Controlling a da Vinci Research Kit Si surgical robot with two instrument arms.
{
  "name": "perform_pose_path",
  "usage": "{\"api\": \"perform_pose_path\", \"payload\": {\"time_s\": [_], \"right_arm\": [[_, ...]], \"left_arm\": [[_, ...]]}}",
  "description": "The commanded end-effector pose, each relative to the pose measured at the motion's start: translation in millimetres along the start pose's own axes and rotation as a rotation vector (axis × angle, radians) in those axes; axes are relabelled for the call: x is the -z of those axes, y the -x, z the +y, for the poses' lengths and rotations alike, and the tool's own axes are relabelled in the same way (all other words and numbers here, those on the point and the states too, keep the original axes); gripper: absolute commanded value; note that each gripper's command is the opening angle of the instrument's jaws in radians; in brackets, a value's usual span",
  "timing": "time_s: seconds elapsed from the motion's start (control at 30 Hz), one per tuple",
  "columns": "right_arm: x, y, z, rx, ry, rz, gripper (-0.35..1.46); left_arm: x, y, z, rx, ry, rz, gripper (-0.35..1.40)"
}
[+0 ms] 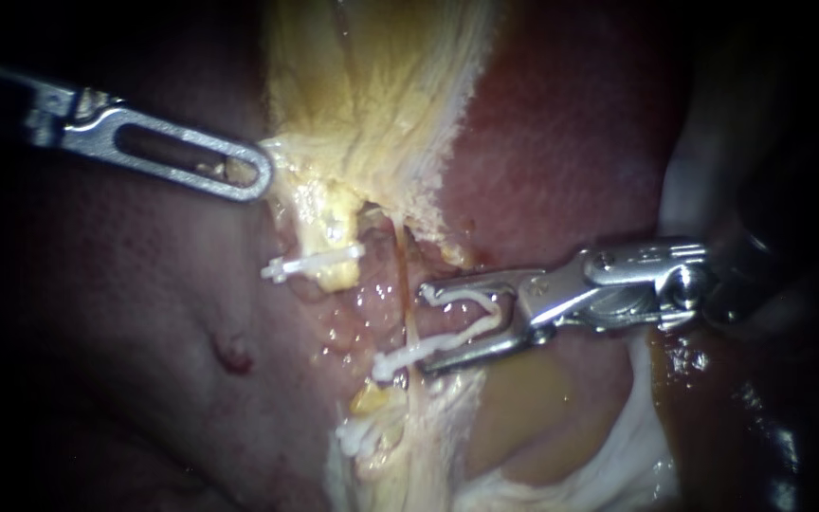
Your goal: Clipping second clip right tube
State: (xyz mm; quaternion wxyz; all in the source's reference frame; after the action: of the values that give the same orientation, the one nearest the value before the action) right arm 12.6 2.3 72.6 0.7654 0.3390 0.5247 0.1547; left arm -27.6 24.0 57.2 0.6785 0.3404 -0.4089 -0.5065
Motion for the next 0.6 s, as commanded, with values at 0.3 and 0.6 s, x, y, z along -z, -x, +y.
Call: {"api": "perform_pose_path", "payload": {"time_s": [0.3, 0.6], "right_arm": [[-1.4, -0.3, 0.3, -0.069, -0.080, 0.071, 0.49], [-3.4, 0.1, 0.5, -0.094, -0.100, 0.090, 0.49]], "left_arm": [[-0.1, -0.1, 0.0, 0.000, 0.002, -0.001, -0.35], [-0.1, -0.1, 0.0, 0.000, 0.002, -0.001, -0.35]]}}
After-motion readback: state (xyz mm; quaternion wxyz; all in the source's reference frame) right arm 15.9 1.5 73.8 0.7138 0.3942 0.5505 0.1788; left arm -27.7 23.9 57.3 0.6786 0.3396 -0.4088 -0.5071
